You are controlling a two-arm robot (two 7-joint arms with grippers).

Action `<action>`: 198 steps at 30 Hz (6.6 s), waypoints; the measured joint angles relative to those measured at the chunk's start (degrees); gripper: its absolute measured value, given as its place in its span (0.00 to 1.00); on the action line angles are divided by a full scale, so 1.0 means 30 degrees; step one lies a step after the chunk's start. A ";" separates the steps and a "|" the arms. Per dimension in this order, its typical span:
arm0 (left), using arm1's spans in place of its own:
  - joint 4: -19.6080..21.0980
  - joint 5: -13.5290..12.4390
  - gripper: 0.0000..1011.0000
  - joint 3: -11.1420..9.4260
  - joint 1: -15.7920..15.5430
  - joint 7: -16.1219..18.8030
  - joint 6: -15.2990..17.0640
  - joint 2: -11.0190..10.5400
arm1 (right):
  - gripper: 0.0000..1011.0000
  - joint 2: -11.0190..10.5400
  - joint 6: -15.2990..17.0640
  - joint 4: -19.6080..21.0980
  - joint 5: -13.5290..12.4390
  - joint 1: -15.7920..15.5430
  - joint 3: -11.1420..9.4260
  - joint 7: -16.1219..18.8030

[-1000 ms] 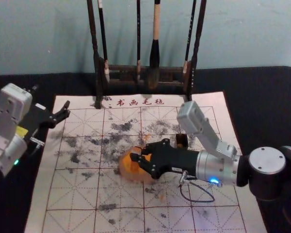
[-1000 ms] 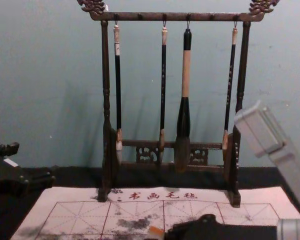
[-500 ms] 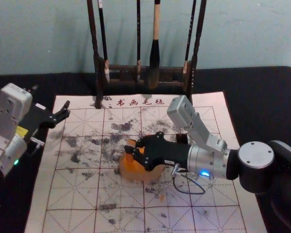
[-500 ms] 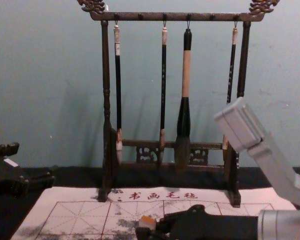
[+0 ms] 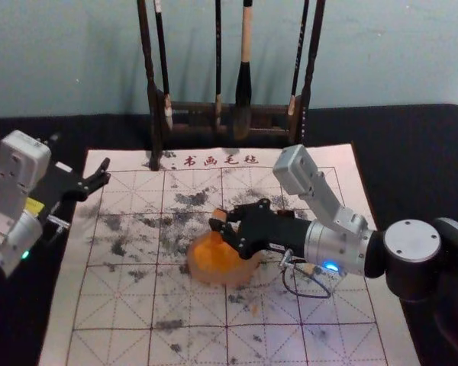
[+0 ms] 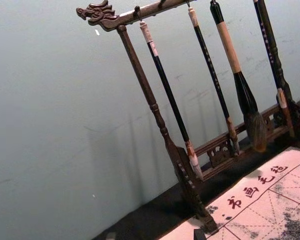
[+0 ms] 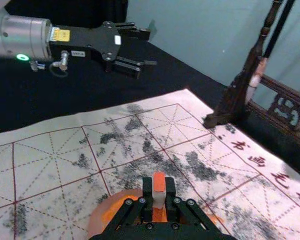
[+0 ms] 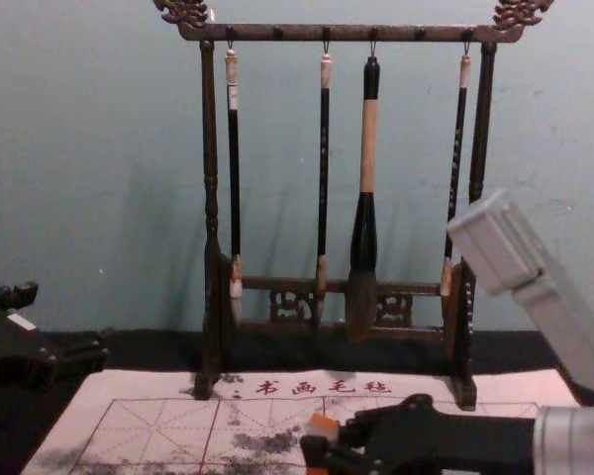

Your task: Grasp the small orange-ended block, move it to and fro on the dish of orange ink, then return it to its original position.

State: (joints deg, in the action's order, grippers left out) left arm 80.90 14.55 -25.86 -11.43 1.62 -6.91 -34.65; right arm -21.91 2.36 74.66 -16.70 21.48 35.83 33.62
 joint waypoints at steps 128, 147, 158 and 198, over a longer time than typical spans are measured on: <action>0.0000 -0.0001 0.99 0.0000 0.0000 -0.0001 0.0000 0.0000 | 0.13 -0.1427 0.1158 0.2937 -0.0989 -0.2548 -0.1193 -0.0409; 0.0000 -0.0001 0.99 0.0001 0.0000 -0.0001 0.0000 0.0000 | 0.13 -0.0643 0.1221 0.2296 -0.1115 -0.1881 -0.0432 -0.0007; 0.0000 -0.0001 0.99 0.0000 0.0000 0.0000 0.0000 0.0001 | 0.13 0.0016 0.1220 0.1301 -0.1169 -0.1131 -0.0114 0.0089; 0.0000 -0.0001 0.99 0.0000 0.0000 -0.0001 -0.0001 0.0000 | 0.13 0.0096 0.0932 0.1077 -0.0842 -0.1073 -0.0954 -0.0874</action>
State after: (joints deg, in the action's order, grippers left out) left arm 80.90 14.55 -25.86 -11.43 1.62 -6.91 -34.65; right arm -21.63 5.15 77.89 -19.23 18.26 32.97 30.99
